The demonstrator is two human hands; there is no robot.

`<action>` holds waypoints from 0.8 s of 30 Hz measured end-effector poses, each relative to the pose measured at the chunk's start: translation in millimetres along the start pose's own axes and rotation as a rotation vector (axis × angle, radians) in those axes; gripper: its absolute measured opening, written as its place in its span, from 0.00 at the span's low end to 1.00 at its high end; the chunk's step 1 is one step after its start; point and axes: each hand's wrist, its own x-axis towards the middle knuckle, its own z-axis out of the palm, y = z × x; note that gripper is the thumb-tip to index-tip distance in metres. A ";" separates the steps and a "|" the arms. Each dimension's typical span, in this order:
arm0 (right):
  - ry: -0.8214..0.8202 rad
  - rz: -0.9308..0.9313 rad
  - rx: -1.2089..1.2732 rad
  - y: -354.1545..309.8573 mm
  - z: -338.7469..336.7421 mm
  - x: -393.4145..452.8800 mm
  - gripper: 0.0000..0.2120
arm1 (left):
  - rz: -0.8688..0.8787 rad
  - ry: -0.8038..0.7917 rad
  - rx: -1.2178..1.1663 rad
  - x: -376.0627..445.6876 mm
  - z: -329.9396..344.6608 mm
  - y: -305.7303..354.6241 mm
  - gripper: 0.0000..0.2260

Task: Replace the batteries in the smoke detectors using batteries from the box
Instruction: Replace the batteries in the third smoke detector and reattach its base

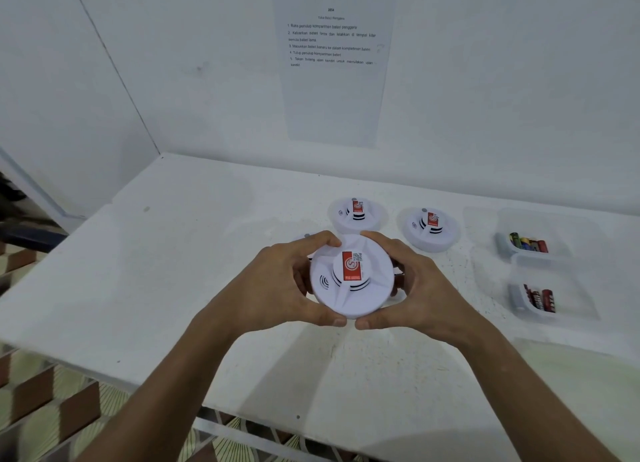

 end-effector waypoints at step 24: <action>-0.014 0.037 -0.008 13.3 6.4 14.2 0.48 | 0.020 0.044 0.103 12.5 -4.2 -25.8 0.35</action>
